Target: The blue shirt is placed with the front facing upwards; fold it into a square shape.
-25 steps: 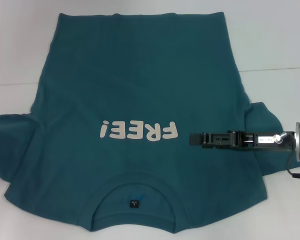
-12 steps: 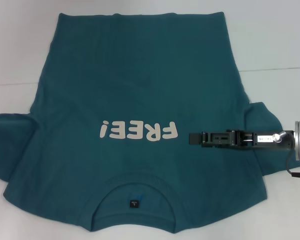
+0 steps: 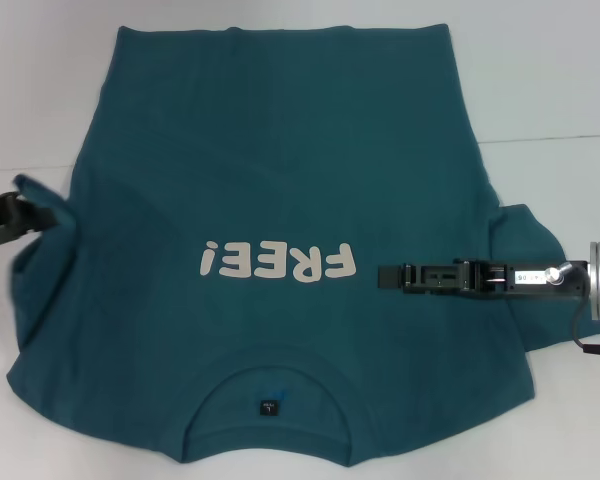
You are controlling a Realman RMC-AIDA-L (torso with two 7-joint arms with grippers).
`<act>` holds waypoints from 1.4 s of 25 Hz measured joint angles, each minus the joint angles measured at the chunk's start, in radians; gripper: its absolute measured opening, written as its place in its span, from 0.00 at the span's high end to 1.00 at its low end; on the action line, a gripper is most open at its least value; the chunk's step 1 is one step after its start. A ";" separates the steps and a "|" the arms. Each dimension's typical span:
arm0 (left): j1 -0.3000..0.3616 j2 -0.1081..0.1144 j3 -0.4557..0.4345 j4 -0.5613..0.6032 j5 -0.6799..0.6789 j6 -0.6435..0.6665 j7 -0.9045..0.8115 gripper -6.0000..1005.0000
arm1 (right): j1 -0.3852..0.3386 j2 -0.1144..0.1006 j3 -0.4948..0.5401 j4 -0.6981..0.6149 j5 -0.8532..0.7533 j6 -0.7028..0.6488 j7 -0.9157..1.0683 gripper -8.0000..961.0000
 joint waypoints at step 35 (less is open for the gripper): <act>-0.004 -0.058 0.066 -0.143 -0.161 -0.077 0.094 0.70 | -0.021 0.000 0.003 0.001 -0.002 -0.004 -0.005 0.07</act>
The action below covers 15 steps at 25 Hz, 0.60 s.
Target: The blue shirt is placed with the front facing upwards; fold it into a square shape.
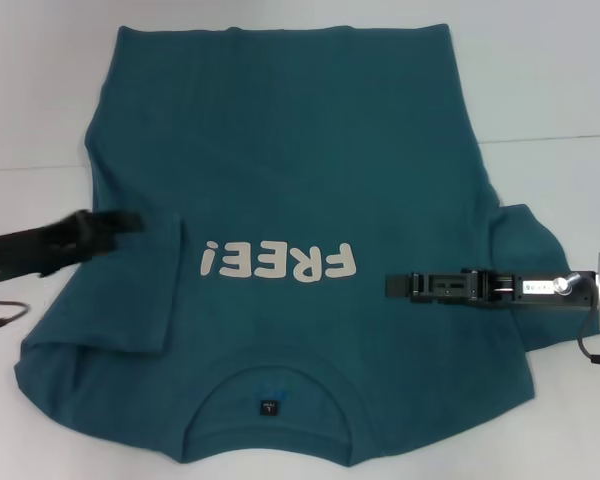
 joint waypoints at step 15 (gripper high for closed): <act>0.254 -0.040 -0.101 0.040 -0.171 0.517 0.927 0.34 | -0.012 0.002 0.043 0.000 0.030 -0.023 -0.123 0.07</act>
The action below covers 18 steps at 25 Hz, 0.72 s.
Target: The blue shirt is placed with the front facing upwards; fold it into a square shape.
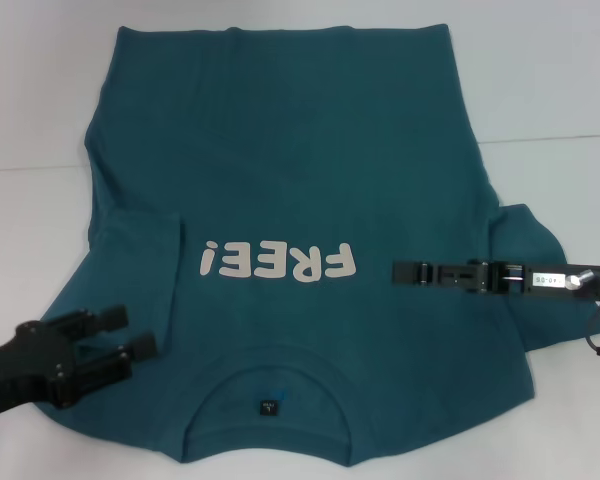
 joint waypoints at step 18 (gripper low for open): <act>-0.035 0.038 0.063 -0.047 0.077 0.157 -0.454 0.34 | -0.091 -0.148 0.082 -0.121 -0.118 -0.044 0.209 0.07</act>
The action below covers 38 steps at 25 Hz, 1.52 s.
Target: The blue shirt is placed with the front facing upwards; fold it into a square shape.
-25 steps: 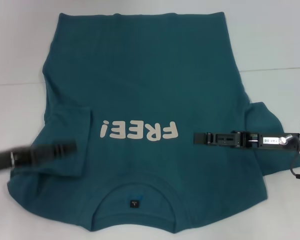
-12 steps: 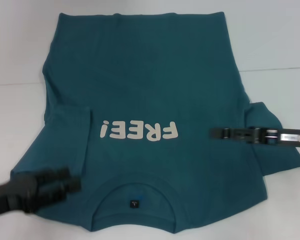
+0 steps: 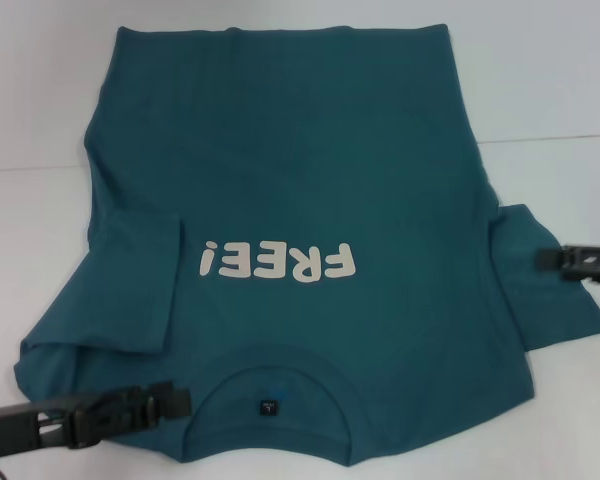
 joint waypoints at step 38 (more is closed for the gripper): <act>-0.075 -0.011 -0.004 -0.004 -0.003 -0.053 -0.103 0.34 | 0.214 -0.019 0.084 0.047 -0.462 0.360 0.312 0.07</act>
